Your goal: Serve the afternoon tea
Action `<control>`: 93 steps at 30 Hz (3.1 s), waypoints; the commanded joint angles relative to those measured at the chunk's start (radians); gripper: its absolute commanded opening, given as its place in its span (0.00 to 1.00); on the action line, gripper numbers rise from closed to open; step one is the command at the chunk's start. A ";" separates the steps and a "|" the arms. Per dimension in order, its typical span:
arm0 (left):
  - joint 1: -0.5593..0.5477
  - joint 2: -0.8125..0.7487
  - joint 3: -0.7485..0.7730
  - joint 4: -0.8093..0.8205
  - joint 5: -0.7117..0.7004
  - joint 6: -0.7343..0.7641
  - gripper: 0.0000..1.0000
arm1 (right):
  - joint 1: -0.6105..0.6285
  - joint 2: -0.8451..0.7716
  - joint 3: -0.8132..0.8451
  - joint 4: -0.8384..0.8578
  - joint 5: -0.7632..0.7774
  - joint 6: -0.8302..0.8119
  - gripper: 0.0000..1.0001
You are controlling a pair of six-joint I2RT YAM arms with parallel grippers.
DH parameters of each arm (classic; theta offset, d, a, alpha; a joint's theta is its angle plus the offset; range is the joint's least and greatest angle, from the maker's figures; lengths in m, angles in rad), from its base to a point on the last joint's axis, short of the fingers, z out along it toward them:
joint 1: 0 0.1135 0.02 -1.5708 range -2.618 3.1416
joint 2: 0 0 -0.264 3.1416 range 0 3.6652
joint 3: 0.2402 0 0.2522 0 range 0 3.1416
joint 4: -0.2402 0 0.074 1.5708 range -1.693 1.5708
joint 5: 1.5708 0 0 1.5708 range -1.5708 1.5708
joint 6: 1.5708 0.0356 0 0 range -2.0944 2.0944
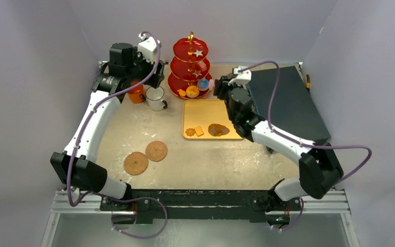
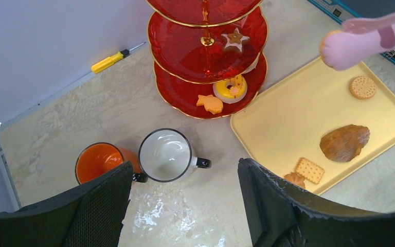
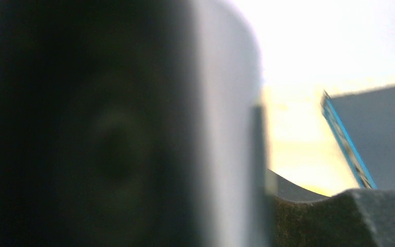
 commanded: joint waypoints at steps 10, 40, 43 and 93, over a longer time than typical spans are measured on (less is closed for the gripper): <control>0.023 0.026 0.063 0.060 -0.012 -0.007 0.73 | 0.035 0.365 0.365 0.321 -0.141 -0.042 0.43; 0.032 0.059 0.067 0.059 0.021 0.003 0.74 | 0.044 0.485 0.342 0.592 -0.055 -0.107 0.70; 0.034 0.056 0.067 0.059 0.022 0.003 0.74 | 0.043 0.410 0.271 0.582 -0.050 -0.115 0.68; 0.034 0.061 0.050 0.070 0.082 -0.013 0.73 | -0.060 0.056 -0.294 0.103 0.246 0.149 0.69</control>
